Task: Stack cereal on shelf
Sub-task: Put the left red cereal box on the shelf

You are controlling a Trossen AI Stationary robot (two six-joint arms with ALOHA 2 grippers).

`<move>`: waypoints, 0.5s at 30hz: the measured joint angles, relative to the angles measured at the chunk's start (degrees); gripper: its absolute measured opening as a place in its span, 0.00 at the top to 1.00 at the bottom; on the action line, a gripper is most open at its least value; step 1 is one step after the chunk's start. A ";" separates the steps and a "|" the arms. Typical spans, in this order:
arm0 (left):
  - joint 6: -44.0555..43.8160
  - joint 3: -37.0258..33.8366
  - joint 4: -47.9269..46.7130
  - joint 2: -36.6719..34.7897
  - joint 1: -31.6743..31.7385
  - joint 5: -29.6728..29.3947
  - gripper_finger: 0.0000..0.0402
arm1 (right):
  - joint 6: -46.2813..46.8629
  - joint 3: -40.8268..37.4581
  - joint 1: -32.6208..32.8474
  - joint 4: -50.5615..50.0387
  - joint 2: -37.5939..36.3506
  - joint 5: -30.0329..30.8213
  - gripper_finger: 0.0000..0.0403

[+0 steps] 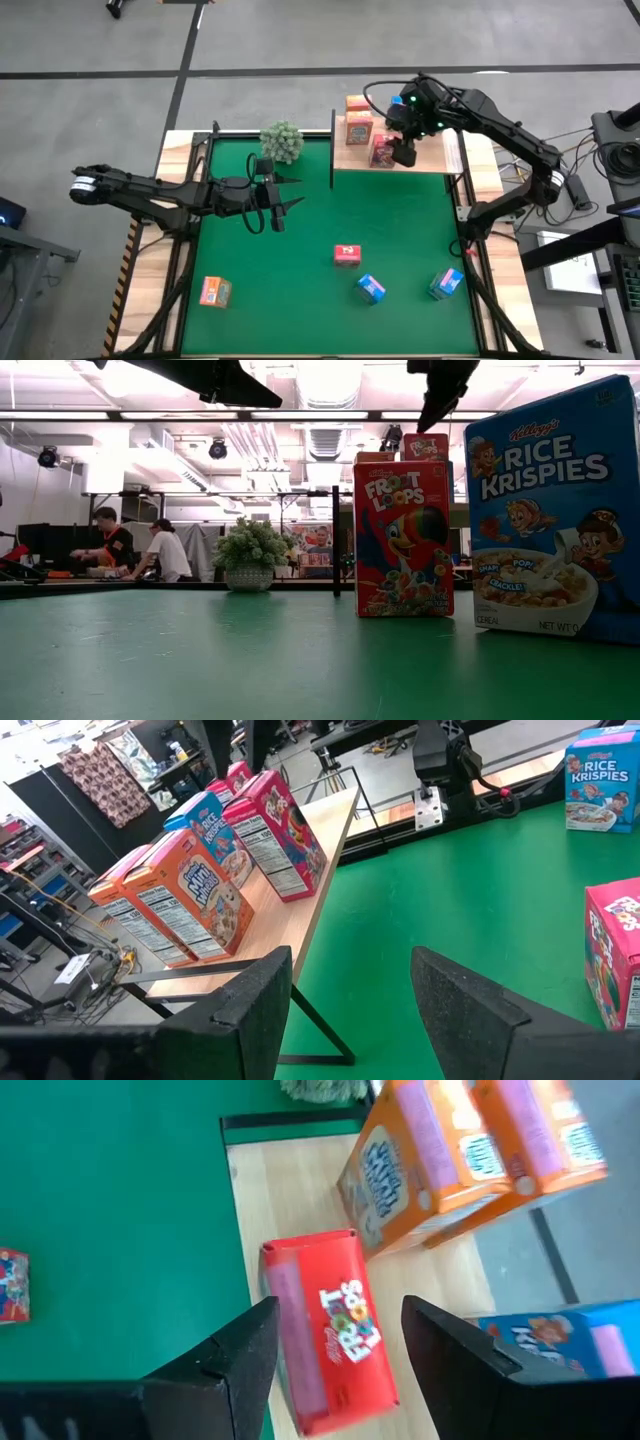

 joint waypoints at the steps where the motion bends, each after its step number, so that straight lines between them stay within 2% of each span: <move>1: 0.00 -0.01 0.02 0.00 0.00 0.00 0.53 | 0.08 0.00 0.00 -0.02 0.47 -0.09 0.50; 11: 0.00 -0.02 0.01 0.00 -0.02 0.00 0.53 | -1.45 0.15 -0.01 0.33 3.33 -0.40 0.34; 15: 0.00 -0.02 0.00 0.00 -0.02 0.00 0.53 | -2.31 0.36 -0.01 -0.05 3.03 -0.26 0.31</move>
